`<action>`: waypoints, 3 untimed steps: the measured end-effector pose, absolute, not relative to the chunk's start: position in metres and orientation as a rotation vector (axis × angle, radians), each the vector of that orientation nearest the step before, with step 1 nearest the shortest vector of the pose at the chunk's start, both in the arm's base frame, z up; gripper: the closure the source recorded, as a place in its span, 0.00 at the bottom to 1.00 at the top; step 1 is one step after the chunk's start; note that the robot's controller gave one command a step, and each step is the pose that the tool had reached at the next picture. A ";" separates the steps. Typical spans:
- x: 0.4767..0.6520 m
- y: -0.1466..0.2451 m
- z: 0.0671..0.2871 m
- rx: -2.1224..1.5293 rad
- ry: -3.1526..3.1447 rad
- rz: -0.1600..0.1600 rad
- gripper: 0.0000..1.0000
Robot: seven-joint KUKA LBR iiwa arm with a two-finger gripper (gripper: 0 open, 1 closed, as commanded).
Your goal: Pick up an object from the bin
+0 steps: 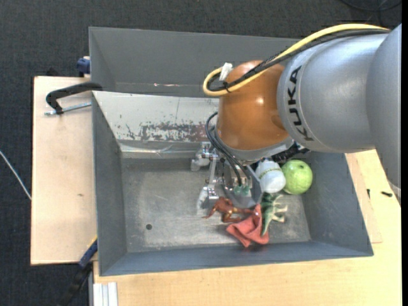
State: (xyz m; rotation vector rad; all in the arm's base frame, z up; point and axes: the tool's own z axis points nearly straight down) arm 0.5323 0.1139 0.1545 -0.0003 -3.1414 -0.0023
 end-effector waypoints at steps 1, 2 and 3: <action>0.532 0.114 0.154 0.000 -3.141 -0.002 0.00; 0.526 0.102 0.140 0.201 -3.144 -0.006 0.00; 0.525 0.079 0.120 0.627 -3.078 -0.001 0.00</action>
Offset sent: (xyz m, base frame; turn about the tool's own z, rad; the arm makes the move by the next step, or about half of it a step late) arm -0.0266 -0.0508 -0.0542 -0.3706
